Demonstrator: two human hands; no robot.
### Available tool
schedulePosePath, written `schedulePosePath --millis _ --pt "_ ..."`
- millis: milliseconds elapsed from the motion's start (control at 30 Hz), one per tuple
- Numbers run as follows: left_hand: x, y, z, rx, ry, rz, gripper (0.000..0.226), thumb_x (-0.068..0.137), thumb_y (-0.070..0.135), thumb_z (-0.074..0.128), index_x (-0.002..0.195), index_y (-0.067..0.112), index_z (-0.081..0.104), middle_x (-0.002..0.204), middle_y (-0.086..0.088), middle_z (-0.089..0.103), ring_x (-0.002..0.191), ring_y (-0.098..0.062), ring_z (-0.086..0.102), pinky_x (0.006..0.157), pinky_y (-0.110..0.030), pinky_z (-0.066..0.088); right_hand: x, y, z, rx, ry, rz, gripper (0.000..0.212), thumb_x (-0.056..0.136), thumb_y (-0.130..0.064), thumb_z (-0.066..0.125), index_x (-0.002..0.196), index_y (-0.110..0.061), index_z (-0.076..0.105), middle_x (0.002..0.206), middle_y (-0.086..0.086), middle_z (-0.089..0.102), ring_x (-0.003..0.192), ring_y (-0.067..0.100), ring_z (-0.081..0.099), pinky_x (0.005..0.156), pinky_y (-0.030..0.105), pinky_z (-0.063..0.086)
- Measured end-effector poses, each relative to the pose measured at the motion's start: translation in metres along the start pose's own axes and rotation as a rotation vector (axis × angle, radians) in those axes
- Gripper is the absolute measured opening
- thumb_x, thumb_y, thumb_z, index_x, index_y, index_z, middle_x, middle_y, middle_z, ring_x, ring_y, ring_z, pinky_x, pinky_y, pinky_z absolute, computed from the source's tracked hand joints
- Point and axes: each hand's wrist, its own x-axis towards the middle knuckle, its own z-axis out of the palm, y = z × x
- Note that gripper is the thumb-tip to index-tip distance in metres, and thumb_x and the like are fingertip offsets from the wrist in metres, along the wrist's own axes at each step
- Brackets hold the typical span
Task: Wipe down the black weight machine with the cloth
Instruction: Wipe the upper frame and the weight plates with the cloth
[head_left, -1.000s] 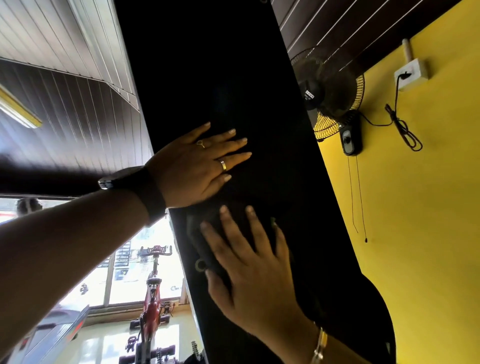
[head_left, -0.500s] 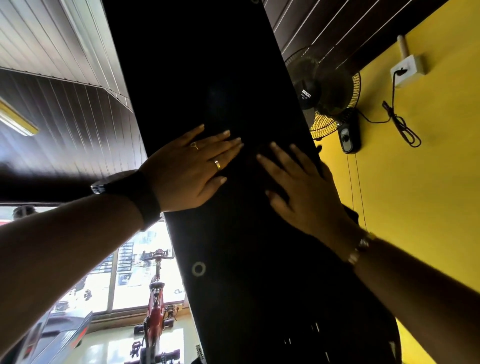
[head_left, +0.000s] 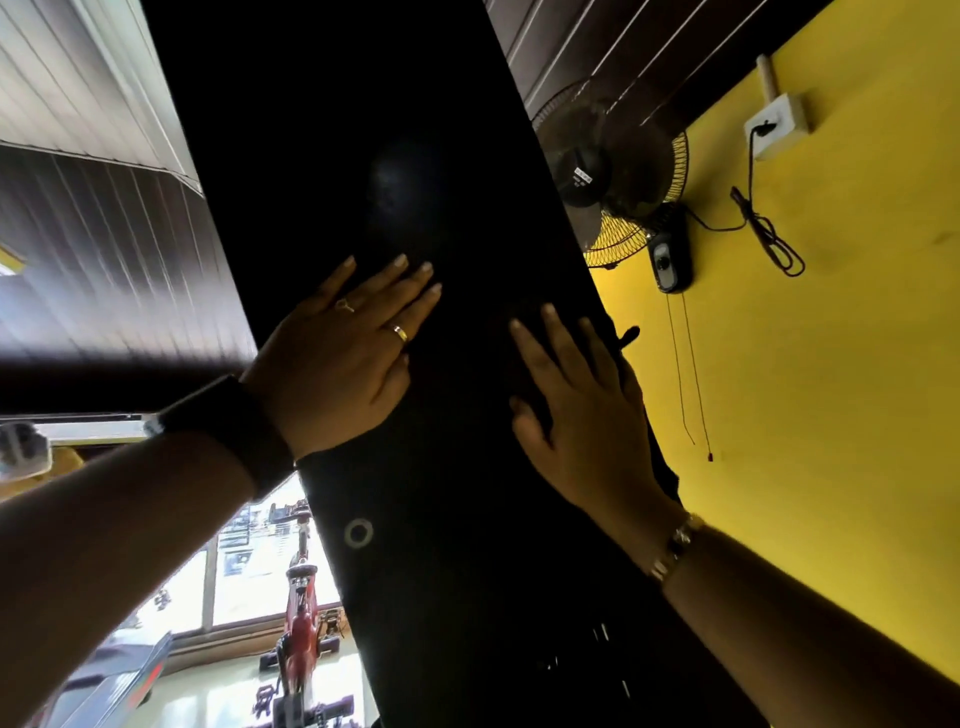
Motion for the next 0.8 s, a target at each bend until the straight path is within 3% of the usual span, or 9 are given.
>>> schedulePosePath --millis 167,367,467,567,700,800 --pt "-0.001 0.024 0.006 0.022 -0.015 -0.087 0.067 0.088 0.037 0.034 0.145 0.003 0.041 0.151 -0.017 0.039 0.142 -0.03 0.035 0.114 -0.053 0.023 -0.007 0.031 0.0 0.027 -0.011 -0.042 0.062 0.091 -0.048 0.035 0.15 -0.038 0.018 0.16 -0.005 0.019 0.147 0.026 0.017 0.111 0.049 0.028" --pt "-0.005 0.029 0.013 0.118 -0.023 -0.052 0.067 0.095 0.041 0.03 0.149 0.001 0.032 0.156 -0.018 0.03 0.145 -0.03 0.027 0.118 -0.05 0.018 0.006 0.01 -0.002 0.1 0.023 0.313 0.072 0.084 -0.058 0.016 0.153 -0.038 0.013 0.162 -0.006 0.012 0.148 0.026 0.009 0.113 0.053 0.018" --pt "-0.006 0.029 0.011 0.127 -0.018 -0.035 0.067 0.096 0.041 0.029 0.149 0.001 0.032 0.156 -0.018 0.03 0.145 -0.031 0.026 0.118 -0.052 0.017 -0.017 -0.021 0.003 0.055 0.048 0.401 0.068 0.087 -0.053 0.018 0.153 -0.036 0.013 0.162 -0.002 0.014 0.147 0.029 0.013 0.113 0.052 0.019" --pt "-0.007 0.031 0.009 0.116 -0.006 -0.013 0.065 0.096 0.04 0.029 0.148 0.002 0.034 0.155 -0.017 0.031 0.145 -0.029 0.027 0.118 -0.051 0.018 -0.055 -0.044 0.01 -0.038 0.051 0.263 0.064 0.091 -0.047 0.03 0.152 -0.033 0.017 0.159 0.001 0.021 0.145 0.032 0.023 0.11 0.05 0.022" --pt "-0.011 0.032 0.011 0.102 -0.005 0.006 0.064 0.097 0.04 0.029 0.149 0.003 0.033 0.156 -0.016 0.03 0.146 -0.029 0.026 0.118 -0.049 0.018 -0.091 -0.014 0.011 -0.094 -0.012 -0.084 0.067 0.09 -0.045 0.039 0.151 -0.034 0.017 0.159 -0.002 0.018 0.145 0.029 0.019 0.111 0.049 0.02" --pt "-0.014 0.03 0.013 0.123 -0.009 0.038 0.065 0.098 0.042 0.028 0.151 0.005 0.029 0.158 -0.016 0.026 0.147 -0.029 0.022 0.119 -0.049 0.016 -0.087 0.023 0.008 -0.045 -0.021 -0.037 0.064 0.089 -0.042 0.04 0.15 -0.033 0.022 0.158 -0.001 0.021 0.145 0.028 0.02 0.109 0.054 0.03"
